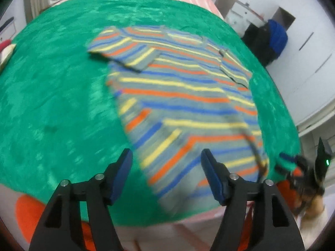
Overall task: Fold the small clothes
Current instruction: 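Lower both tools and pinch the striped sweater's hem edge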
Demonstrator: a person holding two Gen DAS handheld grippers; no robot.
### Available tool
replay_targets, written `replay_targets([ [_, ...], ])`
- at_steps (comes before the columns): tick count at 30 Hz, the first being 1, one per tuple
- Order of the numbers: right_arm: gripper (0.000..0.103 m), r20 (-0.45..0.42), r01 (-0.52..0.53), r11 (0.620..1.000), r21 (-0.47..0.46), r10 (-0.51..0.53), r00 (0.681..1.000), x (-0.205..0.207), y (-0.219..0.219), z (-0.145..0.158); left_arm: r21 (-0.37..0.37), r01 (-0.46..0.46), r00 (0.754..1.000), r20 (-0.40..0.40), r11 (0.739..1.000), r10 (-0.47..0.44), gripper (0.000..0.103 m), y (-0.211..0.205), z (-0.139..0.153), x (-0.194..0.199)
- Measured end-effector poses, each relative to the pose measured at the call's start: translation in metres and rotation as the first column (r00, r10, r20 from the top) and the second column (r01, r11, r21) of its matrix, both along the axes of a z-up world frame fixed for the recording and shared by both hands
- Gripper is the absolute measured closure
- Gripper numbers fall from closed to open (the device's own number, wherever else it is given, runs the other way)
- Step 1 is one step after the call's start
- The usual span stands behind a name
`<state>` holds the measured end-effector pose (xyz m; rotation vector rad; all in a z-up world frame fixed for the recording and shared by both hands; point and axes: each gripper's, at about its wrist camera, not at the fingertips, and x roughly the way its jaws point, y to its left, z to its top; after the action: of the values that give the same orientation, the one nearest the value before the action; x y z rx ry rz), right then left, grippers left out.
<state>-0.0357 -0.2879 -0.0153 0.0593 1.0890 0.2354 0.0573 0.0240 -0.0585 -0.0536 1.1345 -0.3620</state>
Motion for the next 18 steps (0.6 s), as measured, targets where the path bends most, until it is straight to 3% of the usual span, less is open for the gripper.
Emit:
replay_targets([
  [4, 0.039, -0.007, 0.031, 0.997, 0.068, -0.031, 1.000, 0.007, 0.026, -0.009, 0.178, -0.056, 0.998, 0.021, 0.982, 0.053, 0.026, -0.052, -0.040, 0.027],
  [6, 0.039, -0.014, 0.025, 0.997, 0.072, -0.024, 1.000, 0.010, 0.034, -0.017, 0.297, -0.074, 0.997, 0.018, 0.952, 0.072, 0.047, -0.055, -0.064, 0.028],
  [7, 0.039, -0.022, 0.017, 0.997, 0.070, -0.015, 1.000, 0.007, 0.037, -0.018, 0.289, -0.077, 0.997, 0.024, 0.954, 0.073, 0.047, -0.043, -0.063, 0.022],
  [8, 0.039, -0.027, 0.006, 0.998, 0.057, -0.005, 1.000, 0.003, 0.038, -0.017, 0.276, -0.085, 0.996, 0.029, 0.957, 0.080, 0.054, -0.029, -0.059, 0.016],
  [9, 0.039, -0.027, 0.002, 0.999, 0.035, -0.001, 1.000, -0.003, 0.035, -0.015, 0.284, -0.101, 0.995, 0.026, 0.953, 0.097, 0.068, -0.010, -0.054, 0.008],
  [12, 0.039, -0.044, 0.039, 0.999, -0.011, -0.040, 0.998, -0.016, 0.009, -0.013, 0.310, -0.191, 0.980, 0.011, 0.931, 0.197, 0.085, 0.063, -0.040, -0.012],
  [13, 0.039, -0.055, 0.057, 0.998, -0.017, -0.058, 0.997, -0.017, 0.002, -0.014, 0.317, -0.226, 0.972, 0.012, 0.921, 0.234, 0.086, 0.085, -0.036, -0.018],
  [16, 0.039, -0.084, 0.071, 0.997, 0.003, -0.071, 0.994, -0.020, -0.007, -0.018, 0.223, -0.262, 0.963, -0.005, 0.939, 0.270, 0.081, 0.127, -0.027, -0.031],
  [17, 0.039, -0.093, 0.064, 0.996, 0.055, -0.058, 0.994, -0.017, -0.004, -0.020, 0.186, -0.262, 0.963, -0.009, 0.947, 0.268, 0.065, 0.132, -0.026, -0.031],
  [18, 0.039, -0.097, 0.060, 0.994, 0.095, -0.051, 0.994, -0.015, -0.003, -0.020, 0.122, -0.260, 0.964, -0.019, 0.958, 0.264, 0.042, 0.135, -0.025, -0.034],
])
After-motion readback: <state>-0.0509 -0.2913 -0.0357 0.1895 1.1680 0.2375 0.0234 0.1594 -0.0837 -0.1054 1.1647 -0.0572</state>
